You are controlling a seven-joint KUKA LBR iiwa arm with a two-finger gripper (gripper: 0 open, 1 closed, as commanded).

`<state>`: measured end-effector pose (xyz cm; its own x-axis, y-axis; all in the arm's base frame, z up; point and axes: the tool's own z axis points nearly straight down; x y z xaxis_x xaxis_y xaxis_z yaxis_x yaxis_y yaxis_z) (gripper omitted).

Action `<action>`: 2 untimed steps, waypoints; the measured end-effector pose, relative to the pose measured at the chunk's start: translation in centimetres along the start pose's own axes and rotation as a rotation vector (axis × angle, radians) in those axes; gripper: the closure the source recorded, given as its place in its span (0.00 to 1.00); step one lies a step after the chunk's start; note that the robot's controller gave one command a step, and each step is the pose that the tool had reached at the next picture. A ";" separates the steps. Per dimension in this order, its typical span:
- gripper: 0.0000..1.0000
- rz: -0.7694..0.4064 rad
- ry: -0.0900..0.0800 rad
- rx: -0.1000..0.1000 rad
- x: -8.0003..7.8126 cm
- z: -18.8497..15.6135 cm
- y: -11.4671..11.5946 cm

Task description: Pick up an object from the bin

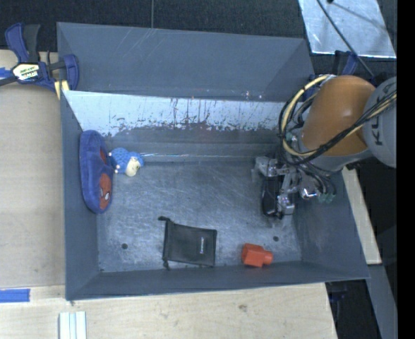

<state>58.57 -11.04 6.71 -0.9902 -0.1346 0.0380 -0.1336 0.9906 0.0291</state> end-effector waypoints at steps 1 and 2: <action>0.00 -0.358 -0.036 0.015 1.3 -0.7 -3.1; 1.00 -0.358 -0.036 0.015 1.3 -0.7 -3.1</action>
Offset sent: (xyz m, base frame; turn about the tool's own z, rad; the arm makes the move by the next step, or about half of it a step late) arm -0.0110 -0.0459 0.0029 -0.3450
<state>57.76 -14.26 7.35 -0.8813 -0.4725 -0.0068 -0.4725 0.8811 0.0195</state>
